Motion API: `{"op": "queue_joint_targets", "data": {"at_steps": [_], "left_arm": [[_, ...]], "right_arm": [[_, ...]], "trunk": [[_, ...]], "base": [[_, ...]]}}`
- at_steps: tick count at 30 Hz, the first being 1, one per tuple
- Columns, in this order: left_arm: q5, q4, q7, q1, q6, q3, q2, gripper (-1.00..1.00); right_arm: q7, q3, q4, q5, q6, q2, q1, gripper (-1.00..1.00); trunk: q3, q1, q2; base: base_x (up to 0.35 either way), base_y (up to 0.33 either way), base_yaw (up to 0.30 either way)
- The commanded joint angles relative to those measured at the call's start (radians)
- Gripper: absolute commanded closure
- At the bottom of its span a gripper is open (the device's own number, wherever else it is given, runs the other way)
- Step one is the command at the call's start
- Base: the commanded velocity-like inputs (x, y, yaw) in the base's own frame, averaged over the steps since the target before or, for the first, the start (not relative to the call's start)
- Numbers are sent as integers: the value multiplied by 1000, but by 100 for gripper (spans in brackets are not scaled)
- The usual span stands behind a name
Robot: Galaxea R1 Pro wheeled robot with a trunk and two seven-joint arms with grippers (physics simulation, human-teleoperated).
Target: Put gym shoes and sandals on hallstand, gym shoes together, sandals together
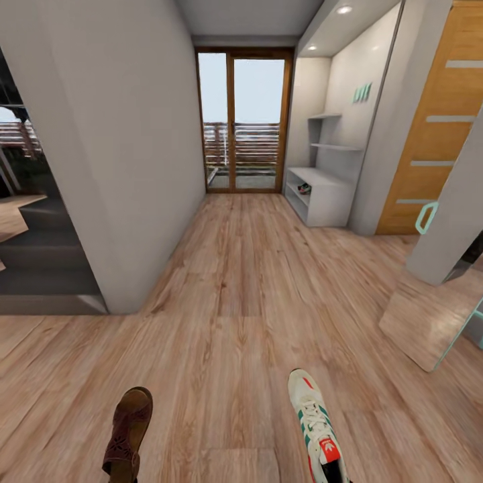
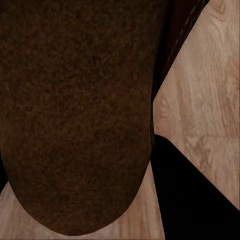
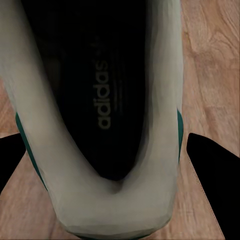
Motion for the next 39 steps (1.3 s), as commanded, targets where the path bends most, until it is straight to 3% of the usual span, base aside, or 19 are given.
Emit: {"op": "queue_joint_targets", "data": {"at_steps": [1,39], "left_arm": [[-11,0,-6,-1,-3,9,-1,100],[-11,0,-5,-1,-3,10,0,100]], "right_arm": [[9,-8,-1,6,-2,2,0,100],[11,-10,2,7,-2,-2,0,100]], "trunk": [[-1,0,0],[-1,0,0]], "base": [[340,0,0],[340,0,0]]}}
